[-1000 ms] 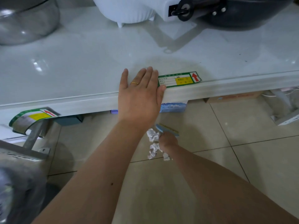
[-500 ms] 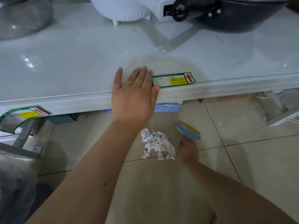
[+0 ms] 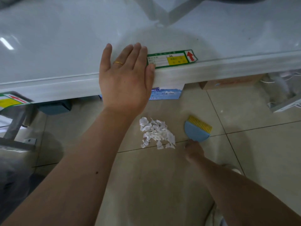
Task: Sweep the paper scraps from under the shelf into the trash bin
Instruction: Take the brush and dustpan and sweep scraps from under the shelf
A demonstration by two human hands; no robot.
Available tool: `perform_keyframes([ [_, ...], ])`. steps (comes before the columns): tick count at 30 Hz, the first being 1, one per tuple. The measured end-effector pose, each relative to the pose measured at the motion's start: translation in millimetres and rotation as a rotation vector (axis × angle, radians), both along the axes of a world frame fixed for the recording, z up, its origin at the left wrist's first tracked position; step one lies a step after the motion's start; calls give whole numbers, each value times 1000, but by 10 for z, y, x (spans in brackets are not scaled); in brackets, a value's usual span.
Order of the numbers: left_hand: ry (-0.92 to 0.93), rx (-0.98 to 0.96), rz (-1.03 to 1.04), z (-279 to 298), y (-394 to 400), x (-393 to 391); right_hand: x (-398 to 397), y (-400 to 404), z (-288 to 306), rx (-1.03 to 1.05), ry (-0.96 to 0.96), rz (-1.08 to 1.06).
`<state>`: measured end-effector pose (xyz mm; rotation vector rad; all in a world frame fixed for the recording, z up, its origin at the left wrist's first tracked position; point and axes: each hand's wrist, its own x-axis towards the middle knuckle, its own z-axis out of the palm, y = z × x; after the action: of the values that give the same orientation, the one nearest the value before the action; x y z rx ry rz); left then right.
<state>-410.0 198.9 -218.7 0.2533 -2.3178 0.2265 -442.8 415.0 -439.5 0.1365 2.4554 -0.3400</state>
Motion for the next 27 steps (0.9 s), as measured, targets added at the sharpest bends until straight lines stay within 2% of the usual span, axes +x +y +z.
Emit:
perform_keyframes([
  [5,24,-24,5,0,3,-1,113,-88,108,4,-6,13],
  [9,-76,37,14,62,26,37,146,-136,296,-20,47,57],
  [12,-173,141,-39,152,30,96,125,-174,553,-47,70,55],
  [16,-296,371,-97,357,35,263,96,-205,975,-114,148,71],
  [20,-275,385,-50,478,123,594,115,-288,1449,-227,175,48],
  [27,-294,450,58,659,58,1294,544,-715,2131,-353,231,214],
])
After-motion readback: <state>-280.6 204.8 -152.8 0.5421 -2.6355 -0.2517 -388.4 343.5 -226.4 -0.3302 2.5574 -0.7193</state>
